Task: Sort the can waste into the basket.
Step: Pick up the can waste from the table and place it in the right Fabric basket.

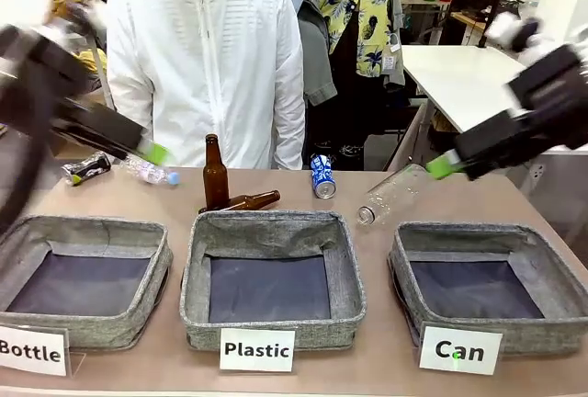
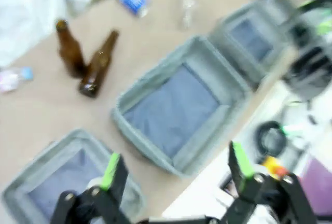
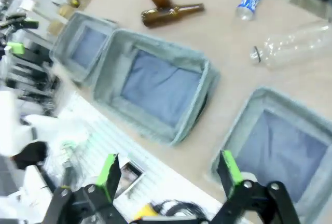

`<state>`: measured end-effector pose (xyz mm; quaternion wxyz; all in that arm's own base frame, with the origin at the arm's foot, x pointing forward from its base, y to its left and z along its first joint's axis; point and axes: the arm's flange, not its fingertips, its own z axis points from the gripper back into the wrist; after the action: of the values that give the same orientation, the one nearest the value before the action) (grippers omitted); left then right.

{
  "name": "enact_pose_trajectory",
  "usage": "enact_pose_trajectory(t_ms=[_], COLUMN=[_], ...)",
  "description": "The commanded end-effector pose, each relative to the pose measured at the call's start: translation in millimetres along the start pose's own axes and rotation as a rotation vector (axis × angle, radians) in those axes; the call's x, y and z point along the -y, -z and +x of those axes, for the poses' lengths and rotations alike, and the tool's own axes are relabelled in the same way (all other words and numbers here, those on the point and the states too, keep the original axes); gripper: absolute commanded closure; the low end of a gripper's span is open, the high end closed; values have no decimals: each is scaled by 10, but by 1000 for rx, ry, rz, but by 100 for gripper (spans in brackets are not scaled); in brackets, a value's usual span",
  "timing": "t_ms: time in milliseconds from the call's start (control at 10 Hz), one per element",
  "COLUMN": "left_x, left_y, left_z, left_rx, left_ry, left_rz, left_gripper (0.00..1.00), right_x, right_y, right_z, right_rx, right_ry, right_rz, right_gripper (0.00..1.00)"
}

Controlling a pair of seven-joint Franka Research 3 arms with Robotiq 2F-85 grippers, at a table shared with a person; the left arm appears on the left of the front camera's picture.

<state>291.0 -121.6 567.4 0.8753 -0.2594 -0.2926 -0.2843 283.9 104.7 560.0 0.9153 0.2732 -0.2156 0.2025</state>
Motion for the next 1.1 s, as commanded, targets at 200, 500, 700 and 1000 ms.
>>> enact_pose_trajectory(t_ms=[200,500,700,1000], left_x=[-901,-1871,-2244,-2536], left_y=[-1024,-1350,-1200,-1513], left_z=[-1132,-1857,-2252,-2379], left_rx=[216,463,532,520], left_ry=[-126,-480,-668,-697], left_rz=[-265,-344,-387,-376], left_gripper=[0,0,0,0], right_x=[1074,1902,2269,2515], right_y=[-723,-872,-778,-1071], right_z=[-730,-1196,-1331,-1238], right_rx=[193,334,352,340], right_ry=[304,571,689,725], right_rz=[178,270,303,284], right_gripper=[0,0,0,0])
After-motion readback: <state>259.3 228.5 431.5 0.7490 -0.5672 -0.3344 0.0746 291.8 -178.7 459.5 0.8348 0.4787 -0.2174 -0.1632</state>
